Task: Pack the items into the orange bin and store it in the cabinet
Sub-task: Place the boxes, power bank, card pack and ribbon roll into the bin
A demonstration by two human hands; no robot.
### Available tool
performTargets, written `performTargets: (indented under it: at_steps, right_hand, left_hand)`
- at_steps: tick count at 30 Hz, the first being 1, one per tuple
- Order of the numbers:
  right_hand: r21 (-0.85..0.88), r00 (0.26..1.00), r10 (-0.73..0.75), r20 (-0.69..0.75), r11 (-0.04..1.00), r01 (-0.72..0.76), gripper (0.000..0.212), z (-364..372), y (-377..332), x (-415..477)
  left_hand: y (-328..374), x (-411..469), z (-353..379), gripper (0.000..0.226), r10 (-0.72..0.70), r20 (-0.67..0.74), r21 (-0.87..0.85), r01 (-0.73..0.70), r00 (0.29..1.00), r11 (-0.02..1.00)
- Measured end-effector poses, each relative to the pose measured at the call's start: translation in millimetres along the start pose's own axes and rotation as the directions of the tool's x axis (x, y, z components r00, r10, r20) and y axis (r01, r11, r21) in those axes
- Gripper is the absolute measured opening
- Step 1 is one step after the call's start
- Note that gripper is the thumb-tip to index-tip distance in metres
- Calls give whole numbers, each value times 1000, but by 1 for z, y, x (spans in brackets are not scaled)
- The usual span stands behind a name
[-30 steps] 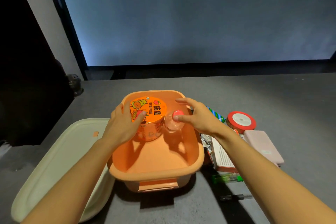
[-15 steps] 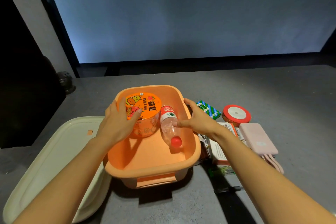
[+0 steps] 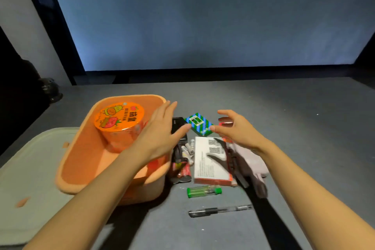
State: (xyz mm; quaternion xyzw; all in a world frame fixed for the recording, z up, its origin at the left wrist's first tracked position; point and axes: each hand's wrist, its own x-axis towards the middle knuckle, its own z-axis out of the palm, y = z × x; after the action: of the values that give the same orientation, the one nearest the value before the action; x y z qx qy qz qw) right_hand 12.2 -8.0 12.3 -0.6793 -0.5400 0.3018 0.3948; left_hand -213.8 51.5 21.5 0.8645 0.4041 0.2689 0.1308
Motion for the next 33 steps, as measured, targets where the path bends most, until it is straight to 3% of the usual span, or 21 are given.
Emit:
performTargets:
  at_steps: [7,13,17,22,27,33]
  right_hand:
    - [-81,998,-29,63,996,34,58,-66,52,-11]
    - [-17,989,-13,150,1000,16,60,-81,77,-20]
    - [-28,990,-12,140,999,16,58,-92,85,-20]
    - [-26,987,-2,160,1000,7,59,-95,91,-20]
    - [2,986,-1,168,1000,0,61,-91,90,-18]
    - [42,979,-68,192,997,61,65,-92,81,-15]
  left_hand:
    - [64,-10,79,82,-138,72,-120,146,988,982]
    - [79,-22,132,104,-411,203,-105,437,889,893]
    - [78,-22,149,122,-455,187,32,457,871,889]
    - [79,-19,153,125,-499,112,-34,505,859,862]
    - [82,-17,151,120,-496,152,-35,507,855,862]
    - [94,-7,126,116,-397,53,-102,400,916,911]
